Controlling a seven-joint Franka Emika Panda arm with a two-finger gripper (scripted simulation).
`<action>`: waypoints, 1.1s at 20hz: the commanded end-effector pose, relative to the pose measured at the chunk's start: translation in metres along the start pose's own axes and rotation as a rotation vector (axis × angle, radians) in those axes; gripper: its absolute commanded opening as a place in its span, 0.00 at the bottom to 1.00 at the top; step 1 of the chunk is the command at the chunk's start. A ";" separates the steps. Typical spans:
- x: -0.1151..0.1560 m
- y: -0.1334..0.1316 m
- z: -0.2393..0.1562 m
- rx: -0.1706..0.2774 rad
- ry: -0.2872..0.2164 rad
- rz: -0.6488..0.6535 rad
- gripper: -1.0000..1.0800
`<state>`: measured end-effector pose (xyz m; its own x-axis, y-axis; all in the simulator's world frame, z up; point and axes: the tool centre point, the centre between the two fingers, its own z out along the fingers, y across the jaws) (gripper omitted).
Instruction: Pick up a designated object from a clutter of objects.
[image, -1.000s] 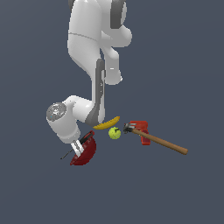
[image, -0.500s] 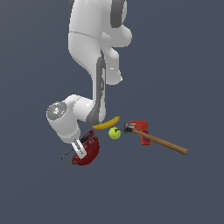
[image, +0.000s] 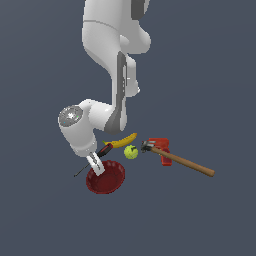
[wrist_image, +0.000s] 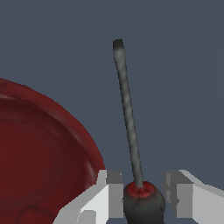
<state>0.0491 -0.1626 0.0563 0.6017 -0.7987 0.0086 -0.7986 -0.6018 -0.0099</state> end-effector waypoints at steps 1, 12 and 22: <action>-0.012 -0.002 -0.013 0.000 -0.002 -0.001 0.00; -0.079 -0.011 -0.093 -0.002 -0.004 0.000 0.00; -0.145 -0.020 -0.176 -0.006 -0.003 0.001 0.00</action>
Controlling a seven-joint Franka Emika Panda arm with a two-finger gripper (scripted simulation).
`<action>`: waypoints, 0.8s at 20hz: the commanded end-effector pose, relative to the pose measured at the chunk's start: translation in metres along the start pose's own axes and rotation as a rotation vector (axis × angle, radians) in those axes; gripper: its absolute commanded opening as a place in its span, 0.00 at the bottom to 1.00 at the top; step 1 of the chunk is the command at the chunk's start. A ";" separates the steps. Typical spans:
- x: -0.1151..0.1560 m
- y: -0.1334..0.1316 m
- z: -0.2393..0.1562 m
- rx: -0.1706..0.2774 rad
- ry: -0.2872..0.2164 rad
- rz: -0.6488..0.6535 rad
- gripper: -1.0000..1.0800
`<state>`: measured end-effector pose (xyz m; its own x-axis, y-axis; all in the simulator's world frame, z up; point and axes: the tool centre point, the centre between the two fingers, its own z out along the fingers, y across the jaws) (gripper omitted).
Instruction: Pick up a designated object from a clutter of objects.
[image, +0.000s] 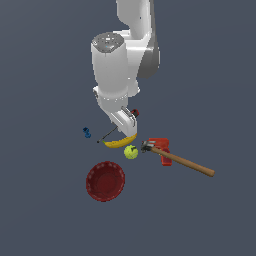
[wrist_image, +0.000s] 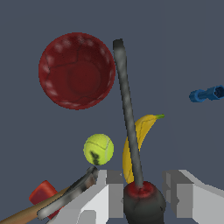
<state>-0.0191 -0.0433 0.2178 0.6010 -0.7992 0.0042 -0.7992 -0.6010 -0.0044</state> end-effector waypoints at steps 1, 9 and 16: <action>-0.018 -0.002 -0.023 -0.001 0.002 0.001 0.00; -0.077 -0.011 -0.098 -0.004 0.003 0.002 0.00; -0.122 -0.020 -0.154 -0.005 0.000 0.002 0.00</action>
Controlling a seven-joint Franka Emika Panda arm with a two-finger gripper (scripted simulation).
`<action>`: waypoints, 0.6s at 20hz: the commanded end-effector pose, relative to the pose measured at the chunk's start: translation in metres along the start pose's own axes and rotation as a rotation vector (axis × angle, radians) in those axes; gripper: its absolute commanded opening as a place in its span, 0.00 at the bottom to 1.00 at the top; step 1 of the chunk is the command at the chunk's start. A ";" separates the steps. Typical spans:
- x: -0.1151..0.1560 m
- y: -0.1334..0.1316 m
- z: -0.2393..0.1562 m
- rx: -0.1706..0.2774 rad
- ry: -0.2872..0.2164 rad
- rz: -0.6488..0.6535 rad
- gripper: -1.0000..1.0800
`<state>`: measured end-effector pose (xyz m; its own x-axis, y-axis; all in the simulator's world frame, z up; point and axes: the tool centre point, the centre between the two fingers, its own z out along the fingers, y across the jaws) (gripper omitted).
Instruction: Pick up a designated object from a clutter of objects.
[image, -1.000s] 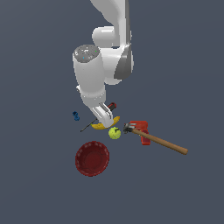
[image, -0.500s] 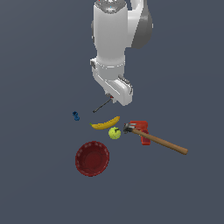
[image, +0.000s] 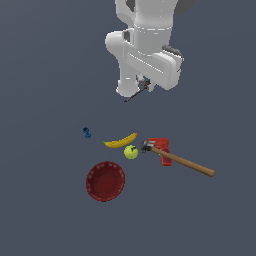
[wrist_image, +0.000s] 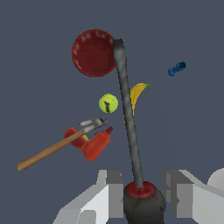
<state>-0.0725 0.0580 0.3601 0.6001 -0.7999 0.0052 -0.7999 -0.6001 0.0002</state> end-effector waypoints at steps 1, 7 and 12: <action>-0.014 -0.002 -0.019 -0.001 -0.001 0.001 0.00; -0.038 -0.009 -0.050 0.000 -0.004 0.000 0.00; -0.048 -0.012 -0.063 0.000 -0.005 0.000 0.00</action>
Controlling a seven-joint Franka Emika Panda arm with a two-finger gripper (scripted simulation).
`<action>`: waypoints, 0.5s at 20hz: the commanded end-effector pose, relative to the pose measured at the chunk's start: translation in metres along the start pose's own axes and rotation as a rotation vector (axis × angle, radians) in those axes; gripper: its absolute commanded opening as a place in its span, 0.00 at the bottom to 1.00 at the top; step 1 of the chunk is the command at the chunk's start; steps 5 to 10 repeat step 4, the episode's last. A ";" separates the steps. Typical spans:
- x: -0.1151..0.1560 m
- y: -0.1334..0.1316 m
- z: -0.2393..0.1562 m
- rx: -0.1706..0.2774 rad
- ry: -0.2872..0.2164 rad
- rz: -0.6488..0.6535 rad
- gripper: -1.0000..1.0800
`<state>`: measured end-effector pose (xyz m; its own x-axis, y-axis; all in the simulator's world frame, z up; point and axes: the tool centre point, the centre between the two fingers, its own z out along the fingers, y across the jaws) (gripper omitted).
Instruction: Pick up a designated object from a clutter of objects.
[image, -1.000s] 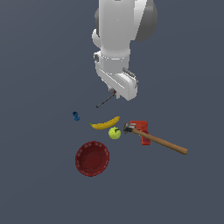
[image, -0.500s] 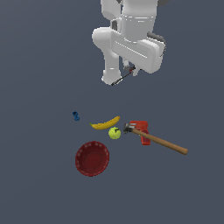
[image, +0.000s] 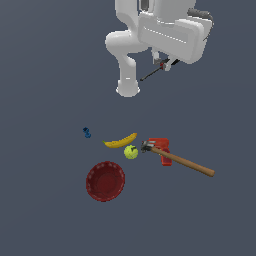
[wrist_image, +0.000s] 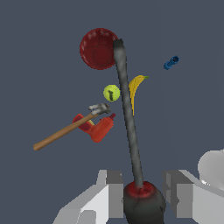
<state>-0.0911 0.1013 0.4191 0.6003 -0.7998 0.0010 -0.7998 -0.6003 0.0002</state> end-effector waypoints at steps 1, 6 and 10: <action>-0.003 -0.001 -0.005 0.000 -0.001 0.001 0.00; -0.004 -0.002 -0.006 0.000 -0.001 0.001 0.00; -0.004 -0.002 -0.006 0.000 -0.001 0.001 0.00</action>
